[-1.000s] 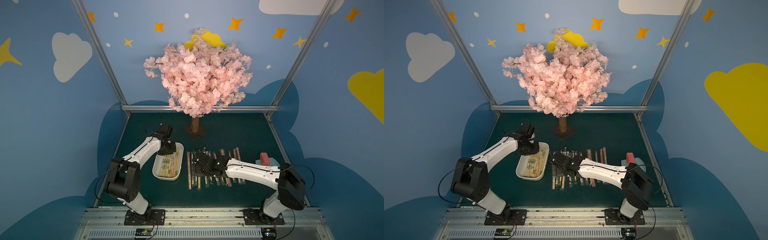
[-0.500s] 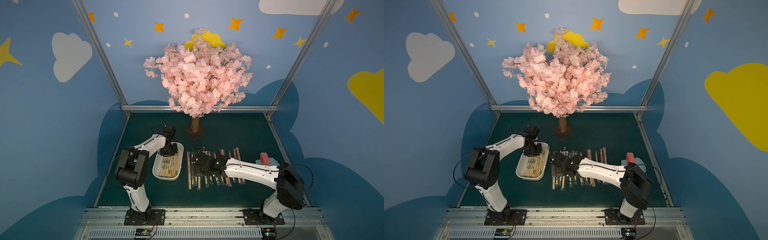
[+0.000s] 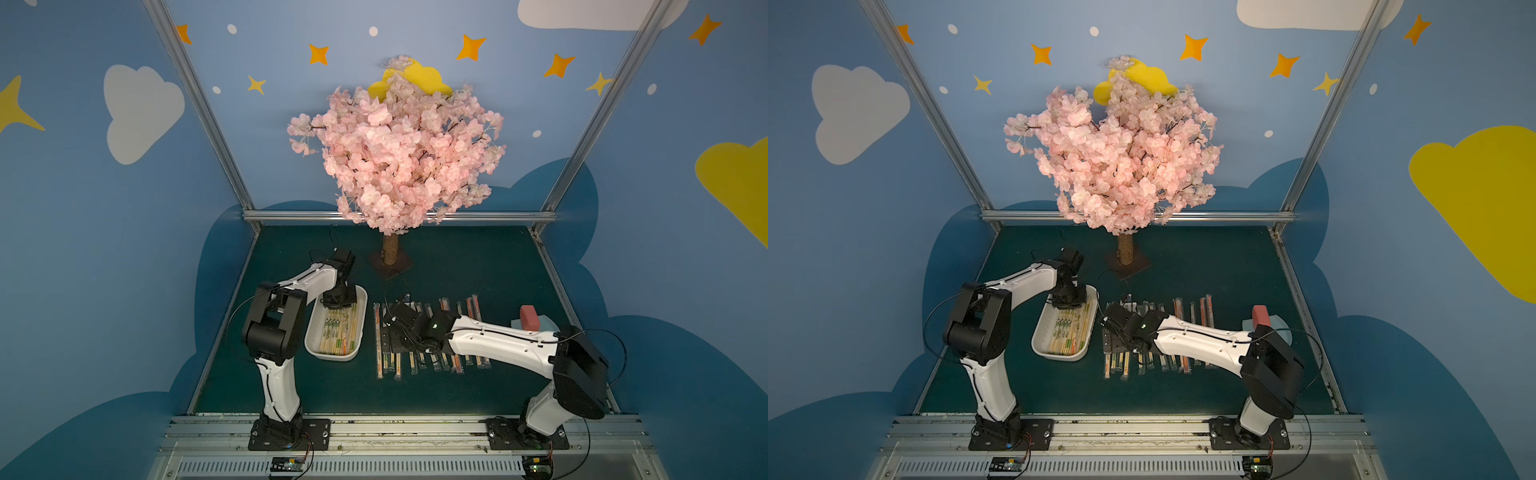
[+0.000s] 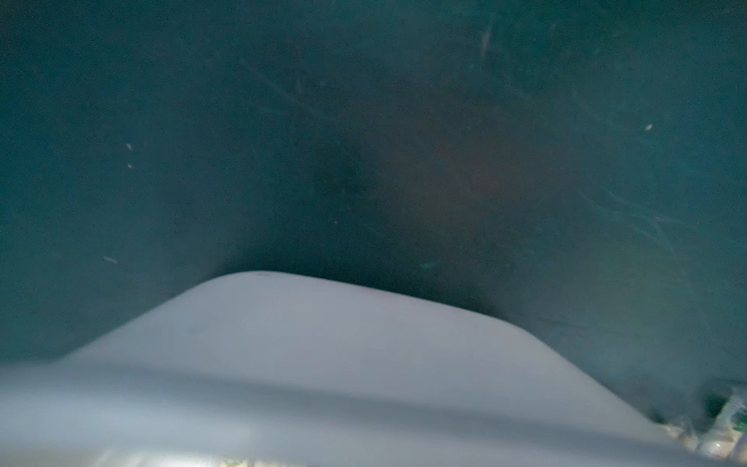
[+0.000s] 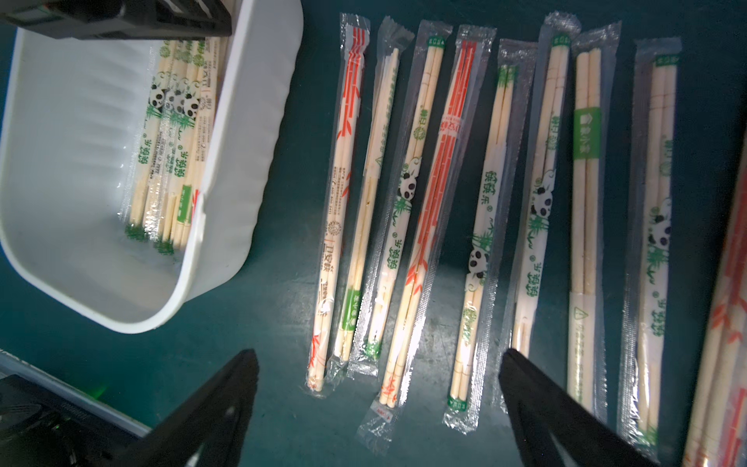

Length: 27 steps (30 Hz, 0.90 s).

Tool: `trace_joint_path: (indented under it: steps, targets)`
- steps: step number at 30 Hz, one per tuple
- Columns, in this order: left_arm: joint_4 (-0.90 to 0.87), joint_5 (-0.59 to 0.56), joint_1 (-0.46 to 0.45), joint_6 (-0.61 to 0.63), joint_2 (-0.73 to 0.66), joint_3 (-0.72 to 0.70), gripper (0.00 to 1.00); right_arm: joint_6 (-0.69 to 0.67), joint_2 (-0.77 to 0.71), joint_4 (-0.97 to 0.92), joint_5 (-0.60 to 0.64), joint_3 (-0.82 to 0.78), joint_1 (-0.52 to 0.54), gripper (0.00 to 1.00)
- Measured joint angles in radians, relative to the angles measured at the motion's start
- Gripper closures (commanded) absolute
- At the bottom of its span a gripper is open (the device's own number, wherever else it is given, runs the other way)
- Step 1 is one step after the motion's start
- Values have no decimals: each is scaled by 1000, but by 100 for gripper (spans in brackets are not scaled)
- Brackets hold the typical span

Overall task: Take the paired disposable chopsticks out of the storage box
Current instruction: Pick up the paired disposable chopsticks from the storage box.

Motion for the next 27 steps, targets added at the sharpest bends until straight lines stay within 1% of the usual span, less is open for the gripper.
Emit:
trace_joint_path:
  steps: [10, 17, 27]
  targets:
    - [-6, -16, -1, 5, 3, 8, 94, 0, 0, 0, 0, 0, 0, 4]
    - [-15, -13, -1, 8, -2, 8, 96, 0, 0, 0, 0, 0, 0, 4]
    - [-55, -11, 2, 26, -68, 24, 96, 0, 0, 0, 0, 0, 0, 4]
